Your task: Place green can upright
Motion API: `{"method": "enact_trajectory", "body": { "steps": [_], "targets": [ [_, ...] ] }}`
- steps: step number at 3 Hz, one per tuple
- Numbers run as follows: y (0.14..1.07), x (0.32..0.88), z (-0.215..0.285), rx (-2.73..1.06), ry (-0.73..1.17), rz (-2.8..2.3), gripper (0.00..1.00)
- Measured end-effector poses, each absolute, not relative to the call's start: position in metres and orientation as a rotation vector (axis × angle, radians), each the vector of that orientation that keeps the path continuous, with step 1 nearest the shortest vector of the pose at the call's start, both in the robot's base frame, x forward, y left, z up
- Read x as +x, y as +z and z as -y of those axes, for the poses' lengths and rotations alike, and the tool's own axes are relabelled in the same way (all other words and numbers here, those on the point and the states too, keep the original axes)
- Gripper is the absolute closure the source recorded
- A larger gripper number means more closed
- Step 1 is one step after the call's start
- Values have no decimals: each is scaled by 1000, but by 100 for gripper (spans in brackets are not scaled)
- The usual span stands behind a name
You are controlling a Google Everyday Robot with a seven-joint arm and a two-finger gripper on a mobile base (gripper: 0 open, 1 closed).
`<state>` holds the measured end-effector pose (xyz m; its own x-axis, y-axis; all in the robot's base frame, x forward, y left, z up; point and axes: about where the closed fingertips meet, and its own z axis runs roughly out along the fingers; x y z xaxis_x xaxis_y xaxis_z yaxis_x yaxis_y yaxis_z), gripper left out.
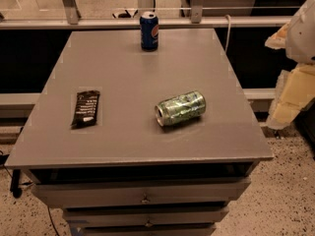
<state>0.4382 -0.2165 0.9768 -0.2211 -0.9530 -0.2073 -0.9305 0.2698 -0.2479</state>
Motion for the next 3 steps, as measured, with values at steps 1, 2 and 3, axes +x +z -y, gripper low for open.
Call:
{"method": "enact_trajectory", "body": {
  "steps": [1, 2, 3],
  "targets": [
    [977, 438, 216, -1723, -100, -2230, 0],
    [977, 441, 211, -1740, -100, -2195, 0],
    [950, 459, 178, -1829, -28, -2073, 0]
  ]
}}
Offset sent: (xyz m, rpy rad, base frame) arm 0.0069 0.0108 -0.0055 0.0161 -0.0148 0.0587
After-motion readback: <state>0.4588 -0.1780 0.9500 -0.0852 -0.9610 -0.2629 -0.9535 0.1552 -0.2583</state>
